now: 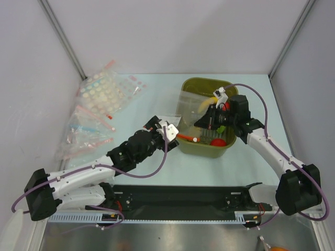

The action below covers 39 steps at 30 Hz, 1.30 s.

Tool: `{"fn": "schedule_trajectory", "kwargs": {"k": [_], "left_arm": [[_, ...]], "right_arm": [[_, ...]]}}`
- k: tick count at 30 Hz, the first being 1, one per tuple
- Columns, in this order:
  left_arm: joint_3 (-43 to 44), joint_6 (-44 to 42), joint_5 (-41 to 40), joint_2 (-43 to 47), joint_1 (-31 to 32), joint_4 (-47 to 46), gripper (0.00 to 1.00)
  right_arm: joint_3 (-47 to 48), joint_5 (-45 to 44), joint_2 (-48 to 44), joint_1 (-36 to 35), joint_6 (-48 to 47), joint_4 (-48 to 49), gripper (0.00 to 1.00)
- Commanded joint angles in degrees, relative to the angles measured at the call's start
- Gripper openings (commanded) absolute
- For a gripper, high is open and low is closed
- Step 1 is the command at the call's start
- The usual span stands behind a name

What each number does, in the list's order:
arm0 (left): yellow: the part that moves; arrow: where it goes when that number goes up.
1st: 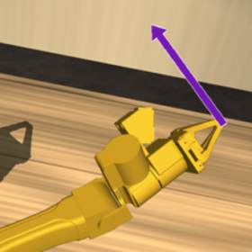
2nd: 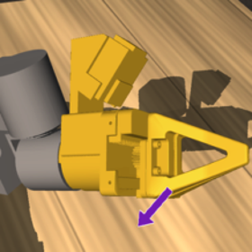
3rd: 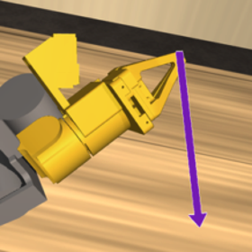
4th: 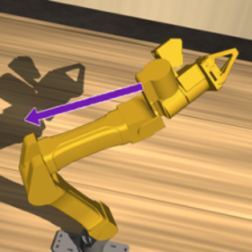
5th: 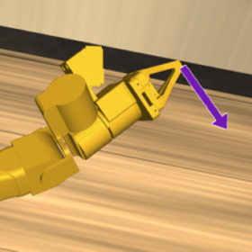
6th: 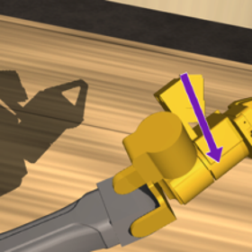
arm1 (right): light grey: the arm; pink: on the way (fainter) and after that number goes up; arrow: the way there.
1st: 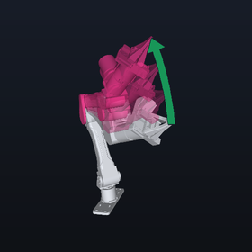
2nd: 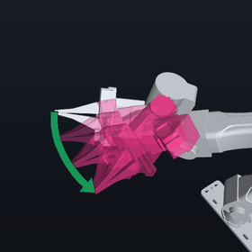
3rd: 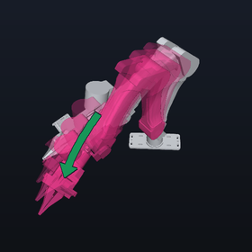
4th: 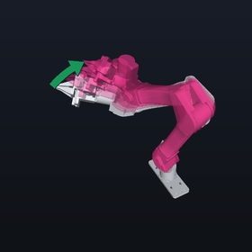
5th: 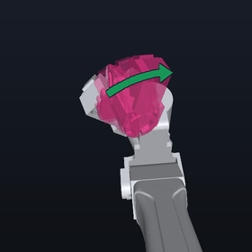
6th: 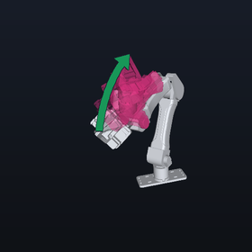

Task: Place the food in the zip-top bag and seal the zipper
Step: Open the zipper of the food storage bag at the center of the board.

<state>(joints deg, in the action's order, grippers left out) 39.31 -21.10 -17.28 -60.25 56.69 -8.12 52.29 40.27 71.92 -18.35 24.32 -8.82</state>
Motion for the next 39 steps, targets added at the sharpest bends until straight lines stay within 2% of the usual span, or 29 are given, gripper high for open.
{"fn": "schedule_trajectory", "kwargs": {"k": [1,13,23,30,39], "left_arm": [[2.53,-2.62,0.05,1.63,0.97,0.21,0.95],[4.46,-6.67,-7.76,-4.26,1.41,1.18,0.86],[3.05,-10.18,-12.6,-6.46,1.5,-5.32,0.79],[2.88,-11.24,-12.17,-7.07,1.5,-6.82,0.67],[3.58,-11.33,-11.46,-8.66,1.41,-5.77,0.67]], "right_arm": [[2.38,-1.69,0.15,0.59,-1.46,-0.76,0.06],[2.2,-0.98,0.5,0.77,-1.2,-0.32,0.06],[2.02,0.16,0.5,0.77,-0.76,0.21,0.06],[2.11,0.07,0.33,0.77,-0.76,0.21,0.06],[2.11,-0.02,0.33,0.77,-0.76,0.21,0.07]]}}
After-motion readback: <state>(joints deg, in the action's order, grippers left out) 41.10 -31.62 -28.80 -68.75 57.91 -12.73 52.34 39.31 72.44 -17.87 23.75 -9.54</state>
